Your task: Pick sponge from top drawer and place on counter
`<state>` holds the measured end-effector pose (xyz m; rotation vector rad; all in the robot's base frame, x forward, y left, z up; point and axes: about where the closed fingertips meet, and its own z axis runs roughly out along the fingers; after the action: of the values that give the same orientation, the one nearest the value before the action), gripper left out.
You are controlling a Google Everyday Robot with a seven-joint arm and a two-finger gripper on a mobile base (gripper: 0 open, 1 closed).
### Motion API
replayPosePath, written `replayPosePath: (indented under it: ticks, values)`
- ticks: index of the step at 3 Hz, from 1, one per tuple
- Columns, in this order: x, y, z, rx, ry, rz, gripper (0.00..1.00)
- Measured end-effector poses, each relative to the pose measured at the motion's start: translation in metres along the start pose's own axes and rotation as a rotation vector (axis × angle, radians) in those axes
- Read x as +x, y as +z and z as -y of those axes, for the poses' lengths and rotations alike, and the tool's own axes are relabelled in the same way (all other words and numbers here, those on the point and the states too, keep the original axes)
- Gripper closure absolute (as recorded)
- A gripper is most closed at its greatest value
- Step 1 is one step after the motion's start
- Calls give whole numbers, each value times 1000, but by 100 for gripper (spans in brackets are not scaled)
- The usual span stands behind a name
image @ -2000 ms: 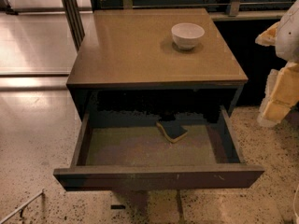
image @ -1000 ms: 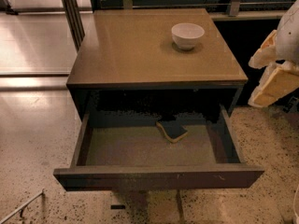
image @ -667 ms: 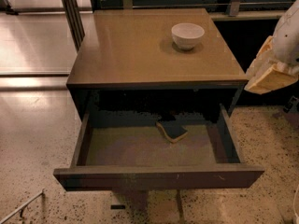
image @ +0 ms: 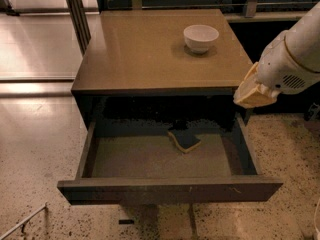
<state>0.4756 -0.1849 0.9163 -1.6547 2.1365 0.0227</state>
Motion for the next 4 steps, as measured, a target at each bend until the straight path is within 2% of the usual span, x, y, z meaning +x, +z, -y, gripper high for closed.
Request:
replayPosePath:
  ticks: [3,4]
  values:
    - [1,150,-23,-192,82,80,100]
    - [1,150,-23,-192,82,80,100]
